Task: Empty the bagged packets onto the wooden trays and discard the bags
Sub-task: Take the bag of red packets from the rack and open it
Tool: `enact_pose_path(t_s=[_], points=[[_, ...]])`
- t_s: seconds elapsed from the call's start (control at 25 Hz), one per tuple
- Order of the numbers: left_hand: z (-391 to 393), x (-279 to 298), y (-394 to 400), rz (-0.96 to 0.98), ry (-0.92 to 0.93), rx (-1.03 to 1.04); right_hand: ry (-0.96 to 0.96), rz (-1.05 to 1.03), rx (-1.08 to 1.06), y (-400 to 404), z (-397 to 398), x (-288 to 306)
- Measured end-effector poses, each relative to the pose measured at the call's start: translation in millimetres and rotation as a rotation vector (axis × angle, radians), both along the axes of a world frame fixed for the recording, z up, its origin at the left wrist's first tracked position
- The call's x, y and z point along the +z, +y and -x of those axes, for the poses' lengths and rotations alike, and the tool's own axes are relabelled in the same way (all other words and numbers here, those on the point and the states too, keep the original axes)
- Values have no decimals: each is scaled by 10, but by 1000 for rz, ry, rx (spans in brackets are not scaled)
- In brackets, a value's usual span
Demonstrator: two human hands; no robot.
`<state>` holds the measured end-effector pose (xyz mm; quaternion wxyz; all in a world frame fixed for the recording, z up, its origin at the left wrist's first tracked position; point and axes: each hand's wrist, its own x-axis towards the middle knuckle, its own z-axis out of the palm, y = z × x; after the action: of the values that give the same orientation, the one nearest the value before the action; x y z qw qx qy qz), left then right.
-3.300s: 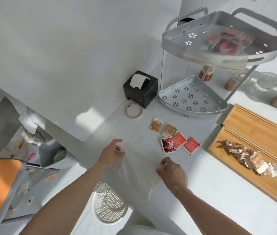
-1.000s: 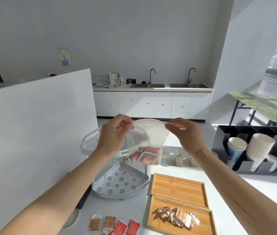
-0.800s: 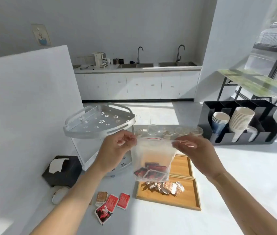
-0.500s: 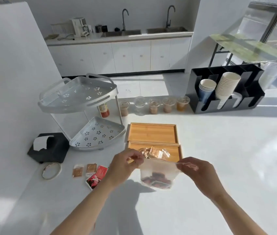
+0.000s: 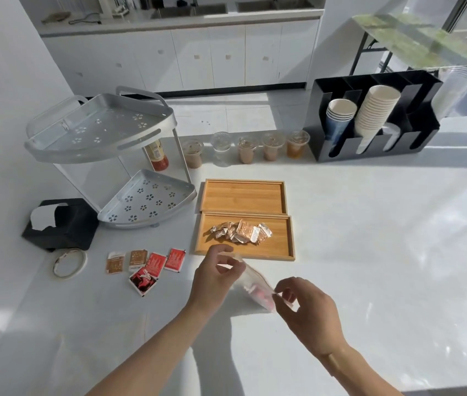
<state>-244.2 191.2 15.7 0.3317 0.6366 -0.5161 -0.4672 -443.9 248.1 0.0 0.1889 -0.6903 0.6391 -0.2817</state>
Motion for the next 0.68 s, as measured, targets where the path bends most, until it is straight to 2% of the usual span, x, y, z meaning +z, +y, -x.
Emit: enact_pose_path(t_s=[0.12, 0.2, 0.28, 0.4, 0.52, 0.56, 0.68], points=[[127, 139, 124, -282, 152, 96, 65, 166, 24, 27, -119, -47], [163, 178, 175, -418, 132, -2, 104, 248, 44, 45, -186, -82], [165, 174, 188, -448, 93, -51, 129, 267, 76, 75, -233, -117], [107, 156, 170, -416, 19, -56, 50, 74, 150, 136, -244, -88], [23, 151, 142, -394, -46, -94, -306, -275, 95, 83, -244, 75], [-2, 149, 129, -381, -73, -119, -417, -331, 57, 11, -253, 104], [-29, 151, 97, -311, -166, -224, -570, -478, 12, -217, -294, 171]])
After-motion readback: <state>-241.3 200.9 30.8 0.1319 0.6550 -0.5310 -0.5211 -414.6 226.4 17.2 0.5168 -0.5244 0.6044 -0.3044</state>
